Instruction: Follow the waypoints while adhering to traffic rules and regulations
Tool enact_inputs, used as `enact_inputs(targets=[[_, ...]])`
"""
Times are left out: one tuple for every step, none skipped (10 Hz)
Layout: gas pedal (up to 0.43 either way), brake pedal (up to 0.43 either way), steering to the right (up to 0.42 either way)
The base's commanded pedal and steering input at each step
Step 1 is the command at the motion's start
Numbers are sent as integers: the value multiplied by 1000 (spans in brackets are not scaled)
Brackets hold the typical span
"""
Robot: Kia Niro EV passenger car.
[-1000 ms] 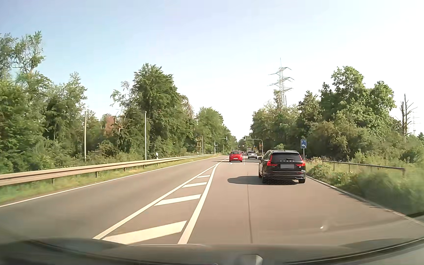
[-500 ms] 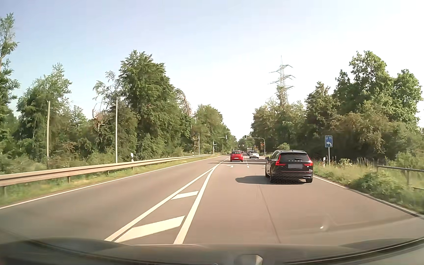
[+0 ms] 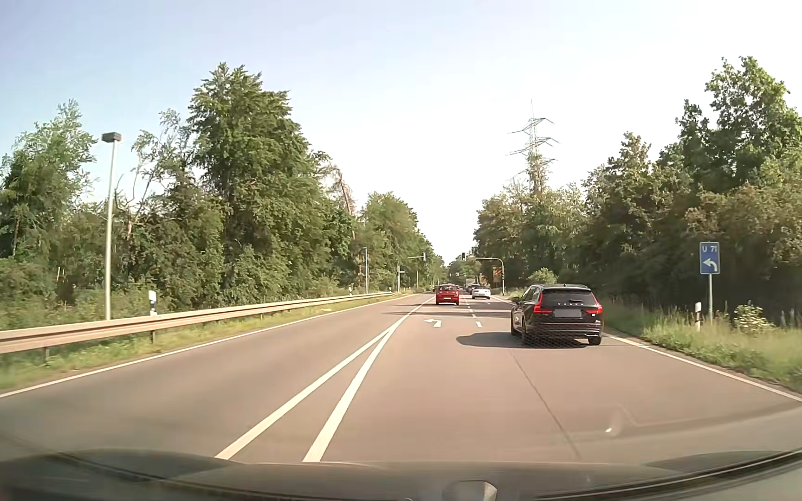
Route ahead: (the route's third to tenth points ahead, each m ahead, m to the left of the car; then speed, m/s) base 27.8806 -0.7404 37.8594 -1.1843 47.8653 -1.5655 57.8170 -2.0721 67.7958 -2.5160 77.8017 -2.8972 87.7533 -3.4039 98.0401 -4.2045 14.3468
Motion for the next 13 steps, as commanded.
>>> enact_inputs(targets=[[98,24,6],[98,24,6],[98,24,6],[98,24,6],[98,24,6],[98,24,6],[98,24,6],[98,24,6],[98,24,6],[98,24,6],[98,24,6],[98,24,6],[98,24,6]])
